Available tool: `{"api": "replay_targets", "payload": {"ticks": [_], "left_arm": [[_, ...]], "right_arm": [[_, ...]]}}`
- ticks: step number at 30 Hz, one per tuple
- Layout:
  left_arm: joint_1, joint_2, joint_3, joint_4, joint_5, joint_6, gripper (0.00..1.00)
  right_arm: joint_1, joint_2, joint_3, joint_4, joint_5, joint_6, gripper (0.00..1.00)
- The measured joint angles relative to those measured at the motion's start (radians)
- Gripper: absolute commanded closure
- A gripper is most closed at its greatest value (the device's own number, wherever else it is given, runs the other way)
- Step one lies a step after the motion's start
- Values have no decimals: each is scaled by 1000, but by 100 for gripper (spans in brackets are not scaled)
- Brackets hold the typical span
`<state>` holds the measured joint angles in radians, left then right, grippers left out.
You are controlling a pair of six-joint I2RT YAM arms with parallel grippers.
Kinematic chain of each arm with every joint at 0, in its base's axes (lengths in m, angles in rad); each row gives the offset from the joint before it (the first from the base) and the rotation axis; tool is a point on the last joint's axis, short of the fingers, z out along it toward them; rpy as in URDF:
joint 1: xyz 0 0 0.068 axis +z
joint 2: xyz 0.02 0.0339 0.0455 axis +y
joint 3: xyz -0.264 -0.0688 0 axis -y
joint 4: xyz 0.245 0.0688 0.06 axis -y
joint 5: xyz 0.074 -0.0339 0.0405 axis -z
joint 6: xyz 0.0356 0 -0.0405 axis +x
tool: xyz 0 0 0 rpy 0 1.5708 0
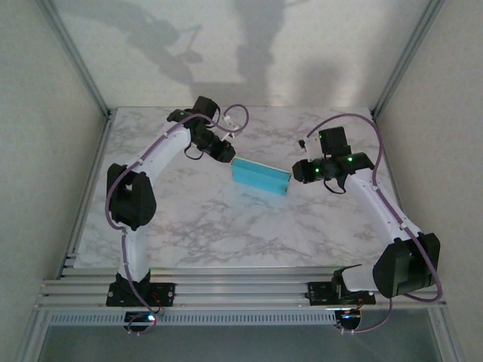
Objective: Fold the paper box
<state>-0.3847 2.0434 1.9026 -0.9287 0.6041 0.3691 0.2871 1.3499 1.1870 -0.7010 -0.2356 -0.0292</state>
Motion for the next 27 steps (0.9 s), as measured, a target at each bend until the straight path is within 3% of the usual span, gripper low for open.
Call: {"api": "replay_targets", "payload": {"ticks": [5, 11, 27], "left_arm": [[0, 0, 2, -1, 6, 0, 82], [-3, 1, 2, -12, 13, -8, 90], [-7, 1, 2, -15, 13, -7, 90]], "right_arm": [[0, 0, -3, 0, 0, 0, 77], [0, -5, -18, -3, -1, 11, 78], [1, -8, -34, 6, -12, 17, 82]]}}
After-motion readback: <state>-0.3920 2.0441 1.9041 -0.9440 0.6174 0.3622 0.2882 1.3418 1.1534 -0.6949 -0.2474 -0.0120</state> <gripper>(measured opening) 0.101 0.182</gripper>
